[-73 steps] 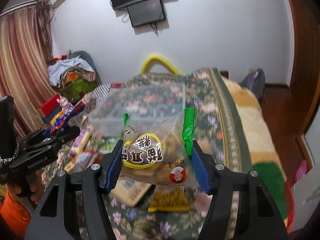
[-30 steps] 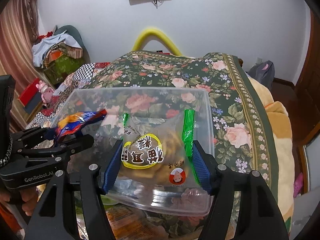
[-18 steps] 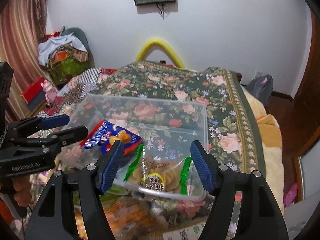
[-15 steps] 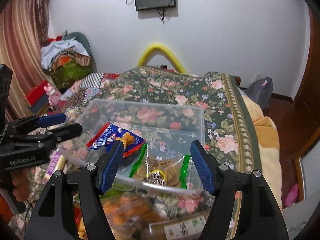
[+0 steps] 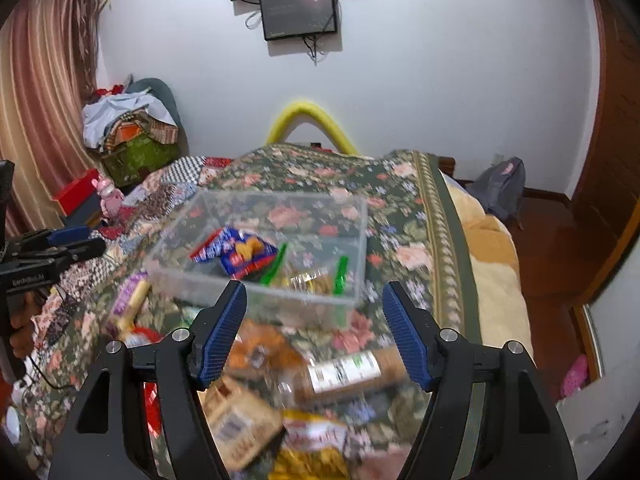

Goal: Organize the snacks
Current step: 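Grasp the purple coconut roll pack with left tool while right tool grasps the yellow chip bag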

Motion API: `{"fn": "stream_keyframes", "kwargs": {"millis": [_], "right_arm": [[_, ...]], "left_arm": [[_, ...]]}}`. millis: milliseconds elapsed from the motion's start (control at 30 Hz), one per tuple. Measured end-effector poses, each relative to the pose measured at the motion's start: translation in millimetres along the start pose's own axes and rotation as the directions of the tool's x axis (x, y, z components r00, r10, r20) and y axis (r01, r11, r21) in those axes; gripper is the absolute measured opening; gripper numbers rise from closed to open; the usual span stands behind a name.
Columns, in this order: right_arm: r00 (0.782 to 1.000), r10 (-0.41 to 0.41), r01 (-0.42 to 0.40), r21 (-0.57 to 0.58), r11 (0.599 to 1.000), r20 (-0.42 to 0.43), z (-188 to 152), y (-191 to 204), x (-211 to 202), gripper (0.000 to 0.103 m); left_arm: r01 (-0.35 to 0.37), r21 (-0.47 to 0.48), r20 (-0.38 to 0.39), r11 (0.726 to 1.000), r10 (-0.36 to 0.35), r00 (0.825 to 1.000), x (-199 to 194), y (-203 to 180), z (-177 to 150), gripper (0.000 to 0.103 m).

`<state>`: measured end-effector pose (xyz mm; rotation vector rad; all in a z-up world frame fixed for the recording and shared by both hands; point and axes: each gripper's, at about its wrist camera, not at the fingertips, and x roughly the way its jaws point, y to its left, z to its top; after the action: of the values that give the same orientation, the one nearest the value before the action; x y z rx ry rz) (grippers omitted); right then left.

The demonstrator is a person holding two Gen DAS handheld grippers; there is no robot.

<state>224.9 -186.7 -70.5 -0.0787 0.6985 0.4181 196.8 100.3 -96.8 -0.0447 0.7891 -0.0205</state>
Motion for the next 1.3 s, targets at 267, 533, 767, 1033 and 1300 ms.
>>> {"fn": "stream_keyframes", "kwargs": {"millis": [267,533,767,1033,1300], "right_arm": [[0.992,-0.064,0.066,0.017,0.998,-0.105,-44.8,-11.0,8.7,0.068],[0.976,-0.050,0.070,0.089,0.994,-0.214,-78.6,-20.1,27.1,0.068],[0.963,0.002,0.031,0.119,0.992,-0.269,-93.8,-14.2,42.7,0.068],[0.950,0.043,-0.005,0.122,0.992,-0.308,-103.5,-11.3,57.0,0.050],[0.961,0.029,0.003,0.114,0.993,-0.275,-102.1,-10.0,49.1,0.039]], "left_arm": [[-0.052,-0.069,-0.110,0.996,0.045,0.993,34.8,35.1,-40.7,0.067],[-0.112,-0.098,-0.198,0.989,0.091,0.976,84.1,57.3,-67.4,0.067],[-0.126,-0.053,-0.180,0.991,0.115,0.977,103.9,55.9,-71.6,0.063],[-0.092,-0.041,-0.156,0.995,0.084,0.984,108.1,51.8,-70.9,0.046],[-0.078,-0.044,-0.152,0.996,0.071,0.986,94.3,49.9,-69.3,0.045]]}}
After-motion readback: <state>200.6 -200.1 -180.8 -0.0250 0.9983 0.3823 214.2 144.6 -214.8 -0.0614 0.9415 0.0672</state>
